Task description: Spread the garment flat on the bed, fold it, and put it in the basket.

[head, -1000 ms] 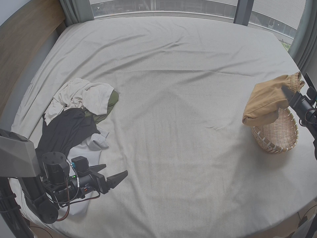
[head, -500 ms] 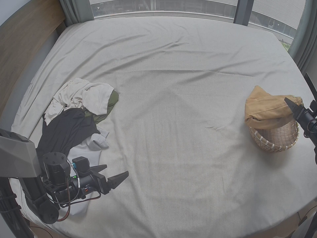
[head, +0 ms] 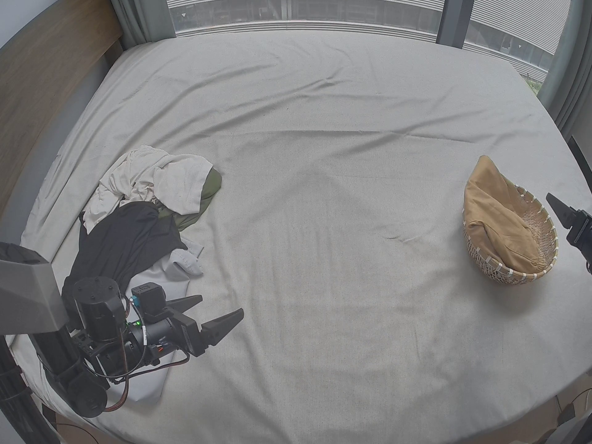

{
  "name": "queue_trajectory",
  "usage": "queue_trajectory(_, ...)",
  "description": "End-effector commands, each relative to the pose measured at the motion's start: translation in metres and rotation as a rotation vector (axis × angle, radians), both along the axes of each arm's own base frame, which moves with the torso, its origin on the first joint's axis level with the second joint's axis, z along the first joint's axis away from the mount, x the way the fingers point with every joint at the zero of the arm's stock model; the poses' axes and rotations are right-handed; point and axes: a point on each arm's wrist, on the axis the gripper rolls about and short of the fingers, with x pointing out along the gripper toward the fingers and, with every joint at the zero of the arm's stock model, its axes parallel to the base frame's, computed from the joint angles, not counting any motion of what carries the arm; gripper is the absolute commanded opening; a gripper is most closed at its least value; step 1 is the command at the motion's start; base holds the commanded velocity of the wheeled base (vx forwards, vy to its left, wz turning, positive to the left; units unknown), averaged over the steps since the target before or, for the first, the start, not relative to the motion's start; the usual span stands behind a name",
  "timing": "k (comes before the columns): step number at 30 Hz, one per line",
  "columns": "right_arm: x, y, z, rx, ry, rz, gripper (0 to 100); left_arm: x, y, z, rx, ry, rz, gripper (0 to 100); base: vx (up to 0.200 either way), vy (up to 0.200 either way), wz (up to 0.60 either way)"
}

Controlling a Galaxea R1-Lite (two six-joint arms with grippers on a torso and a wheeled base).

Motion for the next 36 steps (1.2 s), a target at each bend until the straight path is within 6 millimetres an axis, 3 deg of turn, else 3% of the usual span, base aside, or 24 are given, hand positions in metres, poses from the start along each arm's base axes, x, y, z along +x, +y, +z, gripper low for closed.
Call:
queue_trajectory(1,-0.02,0.052,0.002,-0.012,-0.018,0.317,100,-0.037,0.002,0.055,-0.098,-0.191,-0.049,100,0.0,0.0,0.0)
queue_trajectory(2,-0.021,0.053,0.002,-0.012,-0.02,0.326,100,-0.038,0.003,0.056,-0.102,-0.196,-0.05,100,0.0,0.0,0.0)
queue_trajectory(3,-0.037,0.07,-0.005,-0.008,-0.013,0.437,100,-0.055,0.007,0.073,-0.166,-0.242,-0.067,100,0.0,0.0,0.0)
queue_trajectory(6,-0.068,0.085,-0.016,-0.01,-0.015,0.587,100,-0.081,0.014,0.097,-0.295,-0.297,-0.093,100,0.0,0.0,0.0)
queue_trajectory(14,-0.132,0.071,-0.037,-0.014,-0.069,0.608,100,-0.138,0.044,0.113,-0.413,-0.369,-0.056,100,0.0,0.0,0.0)
queue_trajectory(17,-0.159,0.062,-0.045,-0.015,-0.103,0.562,100,-0.165,0.058,0.112,-0.532,-0.286,-0.033,100,0.0,0.0,0.0)
queue_trajectory(24,-0.212,0.051,-0.078,-0.001,-0.099,0.525,100,-0.218,0.086,0.086,-0.503,-0.261,0.061,100,0.0,0.0,0.0)
queue_trajectory(36,-0.211,0.049,-0.074,0.016,-0.096,0.282,100,-0.239,0.091,0.066,-0.455,-0.279,0.219,100,0.0,0.0,0.0)
